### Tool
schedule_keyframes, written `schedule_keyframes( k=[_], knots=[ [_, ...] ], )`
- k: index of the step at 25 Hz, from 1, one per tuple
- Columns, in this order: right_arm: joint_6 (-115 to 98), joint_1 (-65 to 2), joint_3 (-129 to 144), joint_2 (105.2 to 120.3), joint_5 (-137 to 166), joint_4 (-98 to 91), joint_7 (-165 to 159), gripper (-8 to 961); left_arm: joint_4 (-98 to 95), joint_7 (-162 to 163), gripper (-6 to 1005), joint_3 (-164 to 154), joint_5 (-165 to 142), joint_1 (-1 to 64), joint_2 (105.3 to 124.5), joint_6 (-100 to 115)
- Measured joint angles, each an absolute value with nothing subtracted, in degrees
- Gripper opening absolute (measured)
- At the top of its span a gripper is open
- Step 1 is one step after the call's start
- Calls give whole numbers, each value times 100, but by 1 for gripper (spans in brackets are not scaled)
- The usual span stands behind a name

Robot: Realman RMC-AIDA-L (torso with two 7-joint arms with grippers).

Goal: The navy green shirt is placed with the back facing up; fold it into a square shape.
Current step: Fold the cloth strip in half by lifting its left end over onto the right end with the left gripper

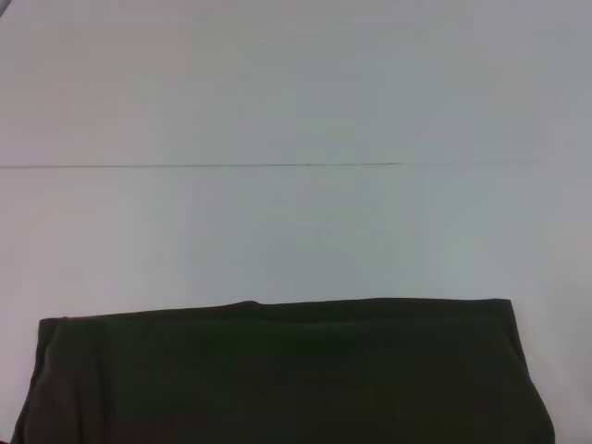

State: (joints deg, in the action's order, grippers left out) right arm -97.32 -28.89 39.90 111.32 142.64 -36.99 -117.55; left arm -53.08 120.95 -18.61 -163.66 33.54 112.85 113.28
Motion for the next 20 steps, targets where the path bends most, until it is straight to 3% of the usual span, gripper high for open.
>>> schedule_keyframes(
  k=[7,15,20],
  knots=[
    [-10023,-2933,3828,11073,14248,-3711,-11727,121,-5312,12108,6,-1841,-16365,3333,11298,11221],
    [-10315,-2881,2379,10969,13958,-4091,-11205,359,-5318,12099,6,-1840,-16363,3331,11303,11082],
    [-10368,-2755,1818,10974,13166,-4138,-10581,572,-5318,12121,7,-1837,-16366,3325,11303,10967]
  ],
)
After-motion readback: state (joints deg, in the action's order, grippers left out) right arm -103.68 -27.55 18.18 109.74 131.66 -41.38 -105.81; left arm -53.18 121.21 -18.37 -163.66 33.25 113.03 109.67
